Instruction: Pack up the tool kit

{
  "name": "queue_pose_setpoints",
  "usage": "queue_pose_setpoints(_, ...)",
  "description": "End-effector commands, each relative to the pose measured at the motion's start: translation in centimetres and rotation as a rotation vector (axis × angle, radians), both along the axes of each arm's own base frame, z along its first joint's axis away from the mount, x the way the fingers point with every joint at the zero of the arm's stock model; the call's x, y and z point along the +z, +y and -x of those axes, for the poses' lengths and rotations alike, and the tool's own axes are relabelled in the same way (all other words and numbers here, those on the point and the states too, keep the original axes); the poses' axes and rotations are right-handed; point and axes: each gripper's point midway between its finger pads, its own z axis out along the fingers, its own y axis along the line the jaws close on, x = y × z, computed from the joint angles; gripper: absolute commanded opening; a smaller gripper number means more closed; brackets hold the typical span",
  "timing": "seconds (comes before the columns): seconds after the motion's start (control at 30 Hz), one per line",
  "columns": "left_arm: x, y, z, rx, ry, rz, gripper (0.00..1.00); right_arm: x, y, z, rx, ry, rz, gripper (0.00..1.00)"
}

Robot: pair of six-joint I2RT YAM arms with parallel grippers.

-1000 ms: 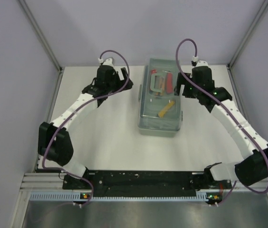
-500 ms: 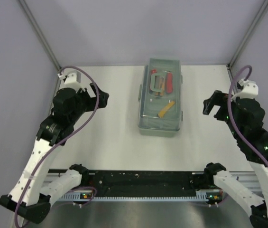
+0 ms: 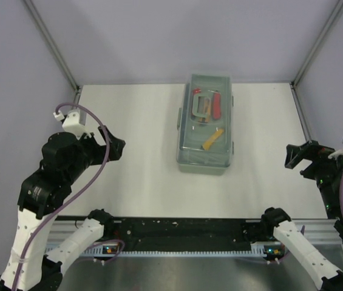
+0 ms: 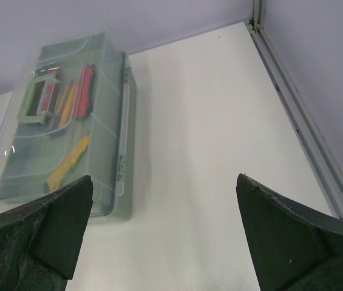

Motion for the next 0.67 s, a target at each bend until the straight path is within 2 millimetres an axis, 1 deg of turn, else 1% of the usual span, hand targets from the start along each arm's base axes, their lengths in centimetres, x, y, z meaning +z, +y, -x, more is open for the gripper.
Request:
queue_pose_setpoints(0.0,0.9,1.2,1.2,0.034,-0.012,-0.01,0.98,1.3,-1.0,1.2,-0.027,-0.031,0.009,0.99)
queue_pose_setpoints(0.23,2.0,1.7,1.5,0.046,-0.048,-0.008,0.98,1.4,-1.1,1.6,-0.025,-0.035,0.009,0.99)
queue_pose_setpoints(0.63,2.6,2.1,1.6,0.065,-0.072,-0.01,0.98,1.5,-0.9,1.5,-0.017,-0.036,0.002,0.99)
